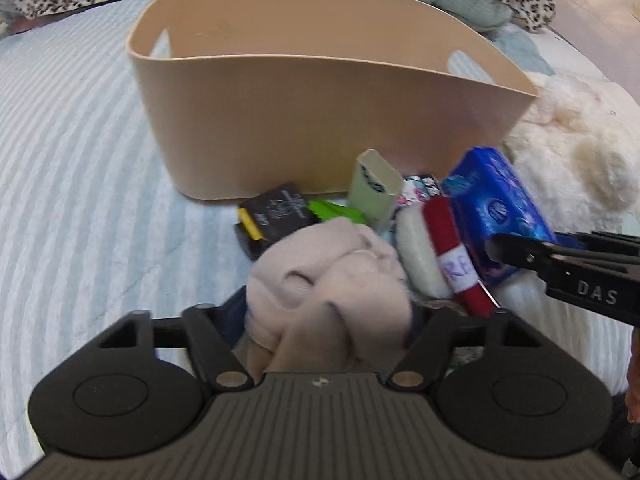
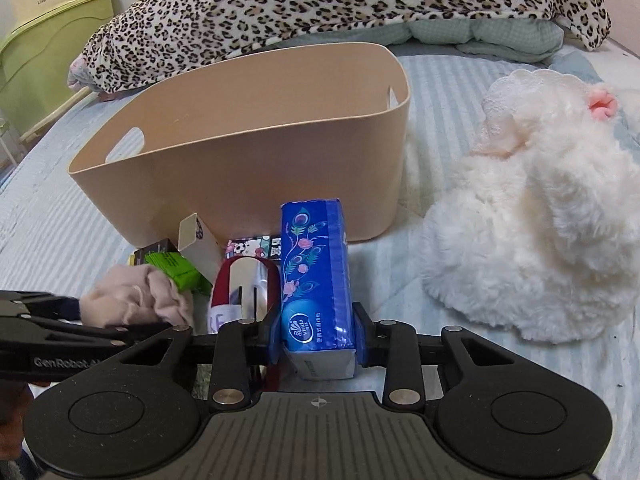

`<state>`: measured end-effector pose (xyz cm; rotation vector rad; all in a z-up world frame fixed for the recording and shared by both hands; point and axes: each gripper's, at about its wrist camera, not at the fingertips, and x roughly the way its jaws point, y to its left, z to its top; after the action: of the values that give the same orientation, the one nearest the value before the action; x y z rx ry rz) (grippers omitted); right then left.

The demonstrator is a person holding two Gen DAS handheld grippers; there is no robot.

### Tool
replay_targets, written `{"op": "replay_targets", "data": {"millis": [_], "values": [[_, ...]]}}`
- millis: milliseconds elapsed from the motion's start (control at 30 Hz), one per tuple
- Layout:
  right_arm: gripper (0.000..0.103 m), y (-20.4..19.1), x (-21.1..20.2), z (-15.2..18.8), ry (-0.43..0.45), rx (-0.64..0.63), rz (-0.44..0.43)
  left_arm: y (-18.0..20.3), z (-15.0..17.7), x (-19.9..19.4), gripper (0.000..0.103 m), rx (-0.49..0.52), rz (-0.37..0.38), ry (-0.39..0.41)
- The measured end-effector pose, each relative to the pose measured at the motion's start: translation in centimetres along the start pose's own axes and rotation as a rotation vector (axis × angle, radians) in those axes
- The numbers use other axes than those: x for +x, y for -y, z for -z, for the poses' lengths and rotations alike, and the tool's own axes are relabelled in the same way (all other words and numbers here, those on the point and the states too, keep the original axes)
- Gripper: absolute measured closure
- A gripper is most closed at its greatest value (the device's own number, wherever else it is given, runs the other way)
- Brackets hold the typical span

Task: Organize objects
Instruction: 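Grasp the beige cloth with the left tool while the right tool grasps the blue tissue pack, then carry cloth and tissue pack over the basket and open both tools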

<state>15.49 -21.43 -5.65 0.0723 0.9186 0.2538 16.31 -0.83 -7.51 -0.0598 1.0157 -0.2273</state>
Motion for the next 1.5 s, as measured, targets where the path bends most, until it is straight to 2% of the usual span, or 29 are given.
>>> {"op": "replay_targets", "data": {"millis": [167,300,733,967,1067,1133,1300,1500], "values": [[0.076,0.0,-0.6,0.3,0.009,0.004,0.0,0.9,0.5,-1.0,0.055,0.057,-0.01,0.023],[0.076,0.3,-2.0,0.4,0.029,0.012,-0.003,0.4,0.4,-2.4,0.06,0.019,0.025,0.02],[0.077,0.7,-8.7,-1.8,0.16,0.011,-0.004,0.3,-1.2,-9.0,0.061,0.042,-0.038,0.188],[0.077,-0.5,-12.0,-4.9,0.277,-0.022,-0.022,-0.1,-4.1,-11.2,0.061,0.047,-0.075,0.287],[0.077,-1.2,-12.6,-7.0,0.335,-0.035,-0.023,0.0,-5.7,-11.4,0.061,0.063,-0.116,0.32],[0.077,-1.8,-12.5,-8.2,0.367,-0.051,-0.012,0.2,-6.8,-11.3,0.061,0.082,-0.15,0.342],[0.077,-2.9,-9.9,-10.9,0.389,-0.073,-0.003,0.3,-10.4,-9.6,0.061,0.101,-0.17,0.362],[0.077,-3.3,-3.9,-12.8,0.335,-0.07,0.034,0.2,-12.8,-4.9,0.061,0.096,-0.202,0.288]]}}
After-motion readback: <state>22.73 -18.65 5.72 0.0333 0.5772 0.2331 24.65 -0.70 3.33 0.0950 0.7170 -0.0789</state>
